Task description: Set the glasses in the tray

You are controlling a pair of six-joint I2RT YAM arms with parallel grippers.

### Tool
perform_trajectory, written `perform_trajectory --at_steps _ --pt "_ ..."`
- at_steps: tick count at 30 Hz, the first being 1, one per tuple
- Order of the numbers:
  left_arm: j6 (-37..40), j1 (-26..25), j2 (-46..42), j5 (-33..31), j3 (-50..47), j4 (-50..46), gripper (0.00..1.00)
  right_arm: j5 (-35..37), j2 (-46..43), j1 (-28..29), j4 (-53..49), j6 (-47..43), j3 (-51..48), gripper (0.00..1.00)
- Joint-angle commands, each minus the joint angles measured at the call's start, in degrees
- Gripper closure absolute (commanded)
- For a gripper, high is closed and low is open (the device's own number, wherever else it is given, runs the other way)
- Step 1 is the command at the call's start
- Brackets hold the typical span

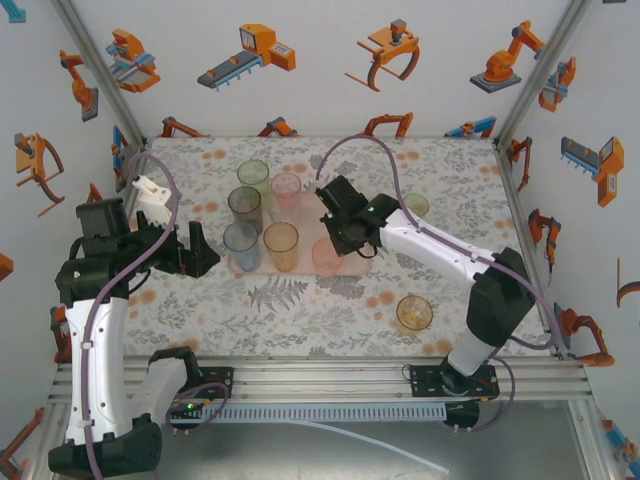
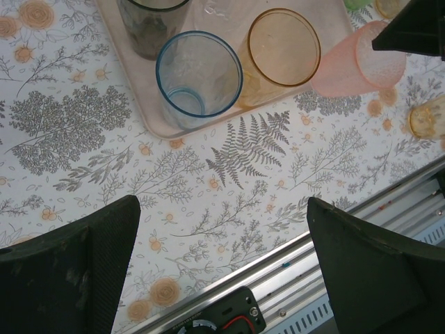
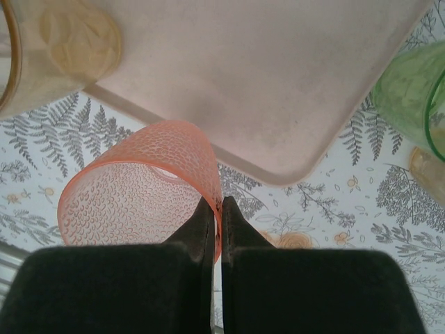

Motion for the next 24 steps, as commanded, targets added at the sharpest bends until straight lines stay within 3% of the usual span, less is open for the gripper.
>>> perform_trajectory --at_steps 1,24 --pt "-0.67 -0.31 -0.46 1.39 1.23 0.08 0.03 1.70 1.71 -0.79 -0.82 -0.67 3.17 1.00" --pt "-0.71 -0.49 -0.50 1.30 -0.02 0.85 0.03 -1.22 9.40 -2.80 2.92 0.81 6.49 1.00"
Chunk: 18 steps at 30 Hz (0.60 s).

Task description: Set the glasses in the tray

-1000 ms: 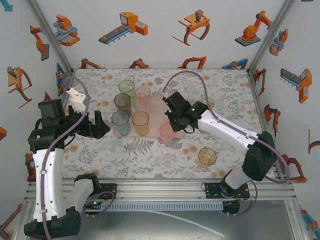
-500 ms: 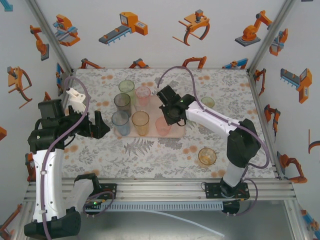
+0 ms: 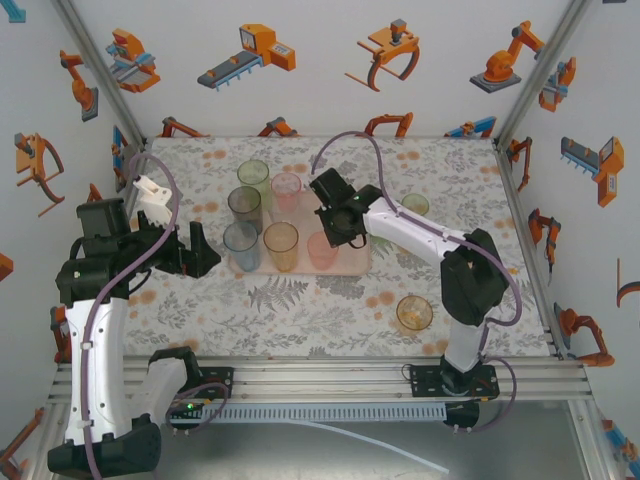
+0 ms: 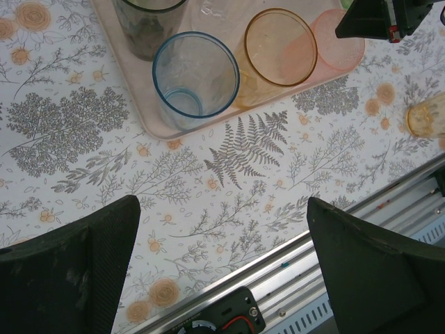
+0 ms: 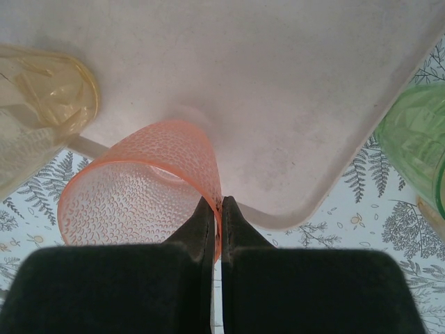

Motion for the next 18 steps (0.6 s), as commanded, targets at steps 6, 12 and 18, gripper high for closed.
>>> perform_trajectory --at_steps 6,12,18 --pt "-0.81 -0.15 -0.30 1.29 -0.11 1.02 0.03 -0.33 1.09 -0.11 0.94 0.46 1.42 0.99" --pt "-0.82 -0.17 -0.13 1.28 -0.13 1.12 0.03 -0.30 1.70 -0.09 1.15 0.37 1.17 0.96" --pt "-0.81 -0.20 -0.27 1.25 -0.38 1.12 0.03 -0.77 2.21 -0.12 1.39 0.48 1.08 0.93"
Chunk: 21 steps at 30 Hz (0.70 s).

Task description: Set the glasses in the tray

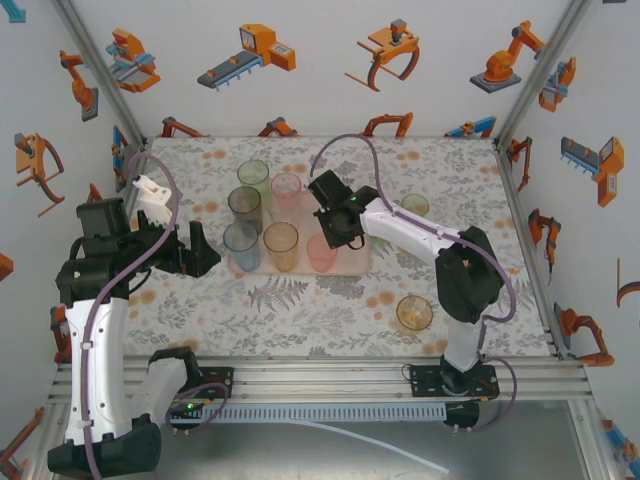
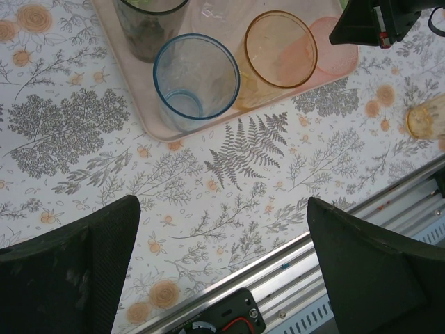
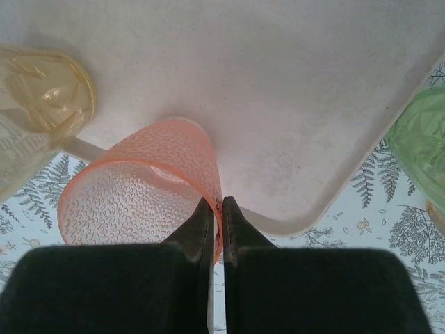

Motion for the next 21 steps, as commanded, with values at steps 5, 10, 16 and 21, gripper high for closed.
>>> perform_trajectory --at_steps 5,10,16,21 --pt "-0.74 -0.20 -0.42 1.28 -0.44 0.75 0.03 -0.55 0.51 -0.12 0.96 0.31 1.13 0.87" --pt "-0.74 -0.21 -0.54 1.18 -0.43 0.75 0.03 -0.66 0.43 -0.11 0.95 0.31 1.13 0.80" --pt "-0.78 -0.23 -0.60 1.28 -0.24 0.75 0.03 -0.56 -0.08 -0.13 0.89 0.30 1.09 0.72" --pt "-0.82 -0.23 -0.51 1.19 -0.13 0.78 0.03 -0.20 -1.12 -0.11 0.86 0.22 1.15 0.67"
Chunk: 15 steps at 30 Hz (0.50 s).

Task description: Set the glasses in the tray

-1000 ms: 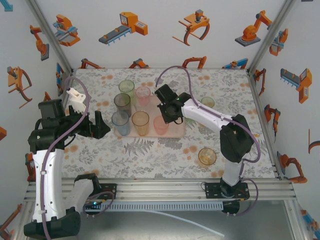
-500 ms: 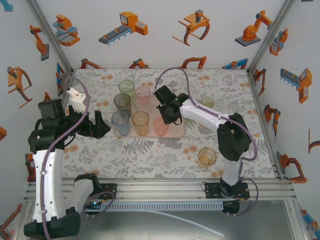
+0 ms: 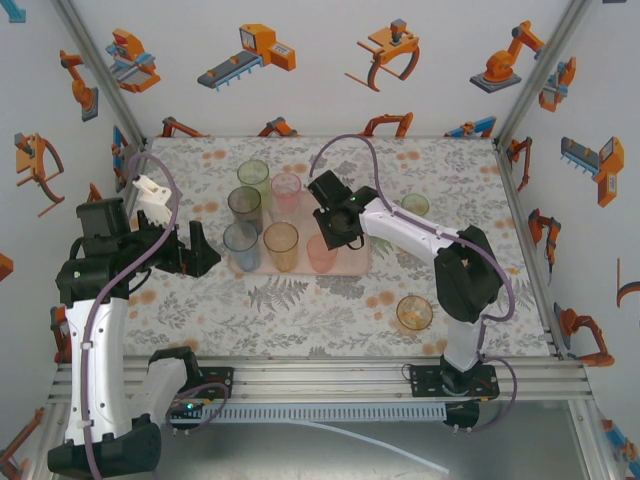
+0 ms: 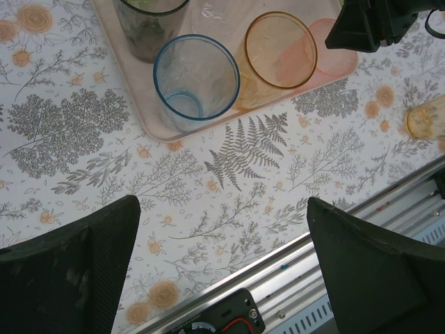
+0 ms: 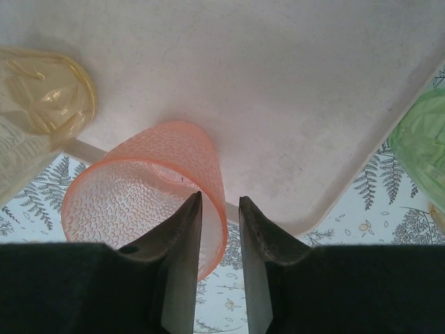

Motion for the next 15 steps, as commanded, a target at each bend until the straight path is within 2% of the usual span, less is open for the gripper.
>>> perform_trajectory --at_steps 1,15 --pt "-0.63 -0.19 -0.56 1.21 -0.10 0.71 0.03 0.02 -1.60 -0.07 0.57 0.24 1.10 0.66" --pt "-0.87 -0.25 -0.62 1.64 0.56 0.75 0.03 1.79 -7.63 -0.44 -0.56 0.99 1.41 0.60"
